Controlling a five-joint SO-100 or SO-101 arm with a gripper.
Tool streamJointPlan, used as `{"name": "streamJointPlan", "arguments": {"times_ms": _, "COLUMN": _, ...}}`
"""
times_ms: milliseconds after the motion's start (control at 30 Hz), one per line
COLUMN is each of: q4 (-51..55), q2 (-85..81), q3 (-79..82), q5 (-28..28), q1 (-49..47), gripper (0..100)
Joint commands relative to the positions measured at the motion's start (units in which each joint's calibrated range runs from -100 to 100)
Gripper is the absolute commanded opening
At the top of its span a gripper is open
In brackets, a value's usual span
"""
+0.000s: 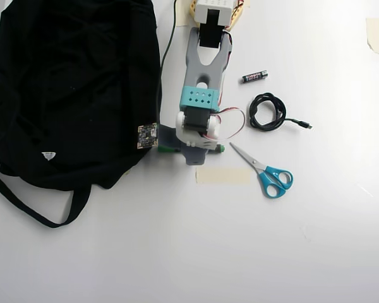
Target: Put the green marker into the black bag
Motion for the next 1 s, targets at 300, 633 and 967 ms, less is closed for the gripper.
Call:
{"name": "streamJointPlan", "arguments": {"times_ms": 300, "q4": 1.84, "q2": -0.06, "q3": -0.57, "q5": -0.07, "q1": -0.65, "gripper": 18}}
{"name": "streamJointPlan", "arguments": {"times_ms": 633, "q4": 4.51, "q2": -0.06, "q3": -0.48, "q5": 0.56, "q1": -0.73, "gripper": 18}}
{"name": "streamJointPlan", "arguments": {"times_ms": 967, "q4": 4.51, "q2": -0.06, "q3": -0.48, "q5": 0.62, "q1": -0.73, "gripper": 17}}
